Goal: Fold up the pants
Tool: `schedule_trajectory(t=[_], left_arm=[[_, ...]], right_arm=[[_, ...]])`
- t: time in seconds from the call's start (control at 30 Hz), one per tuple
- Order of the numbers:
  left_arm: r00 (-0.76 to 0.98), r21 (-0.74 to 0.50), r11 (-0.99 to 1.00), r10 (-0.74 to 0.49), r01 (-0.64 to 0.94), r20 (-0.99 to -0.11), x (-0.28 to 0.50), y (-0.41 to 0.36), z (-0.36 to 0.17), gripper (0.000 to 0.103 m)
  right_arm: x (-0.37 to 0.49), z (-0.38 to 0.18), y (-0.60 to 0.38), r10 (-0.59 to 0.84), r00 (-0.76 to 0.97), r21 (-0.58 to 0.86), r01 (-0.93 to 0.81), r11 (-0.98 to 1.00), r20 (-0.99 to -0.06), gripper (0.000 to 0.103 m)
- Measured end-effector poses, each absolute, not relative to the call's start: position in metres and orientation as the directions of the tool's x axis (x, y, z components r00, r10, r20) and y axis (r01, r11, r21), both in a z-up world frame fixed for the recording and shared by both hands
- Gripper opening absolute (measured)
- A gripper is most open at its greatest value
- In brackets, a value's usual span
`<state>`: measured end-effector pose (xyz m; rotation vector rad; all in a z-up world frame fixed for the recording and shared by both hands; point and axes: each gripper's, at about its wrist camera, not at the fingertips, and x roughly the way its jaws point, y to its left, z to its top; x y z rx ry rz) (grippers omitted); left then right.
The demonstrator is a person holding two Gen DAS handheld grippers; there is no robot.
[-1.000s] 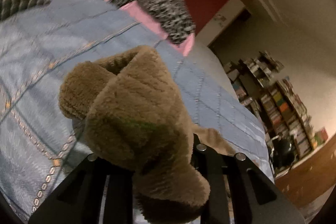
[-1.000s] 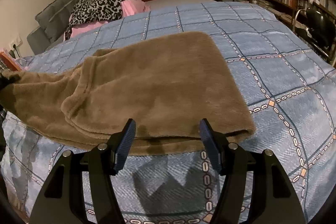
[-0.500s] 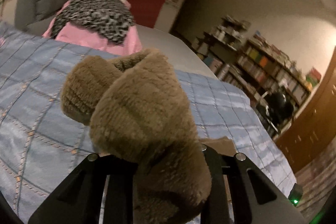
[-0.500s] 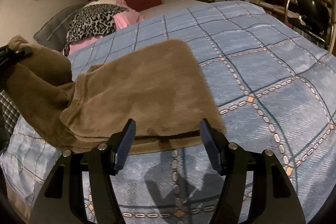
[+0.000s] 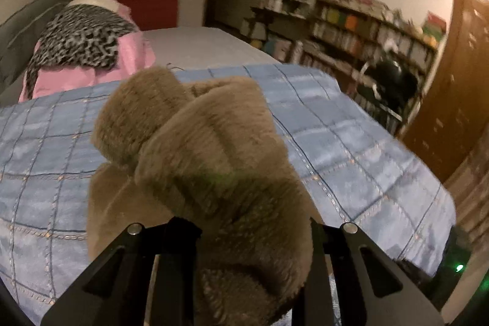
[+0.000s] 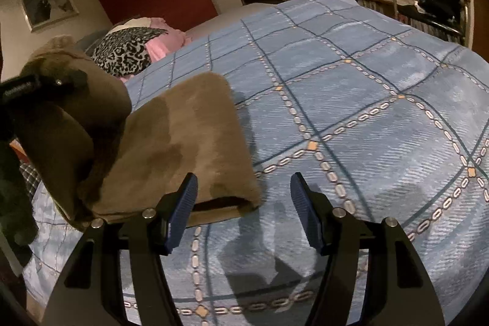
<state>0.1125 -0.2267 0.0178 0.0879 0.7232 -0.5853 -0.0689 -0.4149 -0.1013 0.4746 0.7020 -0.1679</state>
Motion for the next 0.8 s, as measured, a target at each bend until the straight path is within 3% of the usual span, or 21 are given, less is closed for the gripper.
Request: schedule_trajectory(t=[0.3, 0.53, 0.8], left_arm=[[0.555, -0.042, 0.795, -0.459, 0.605, -0.694, 0.098, -0.281, -0.026, 0.021], [0.486, -0.037, 0.718, -0.507, 0.695, -0.712, 0.075, -0.293, -0.046, 0.058], [0.372, -0.182, 0.648, -0.619, 0.740, -0.692, 0.061, -0.274, -0.038, 0.067]], right_arm=[[-0.080, -0.105, -0.431, 0.004, 0.760, 0.388, 0.328, 0.861, -0.650, 0.065], [-0.081, -0.106, -0.435, -0.006, 0.758, 0.388, 0.341, 0.857, -0.653, 0.065], [-0.084, -0.103, -0.447, -0.021, 0.761, 0.406, 0.369, 0.836, -0.648, 0.065]])
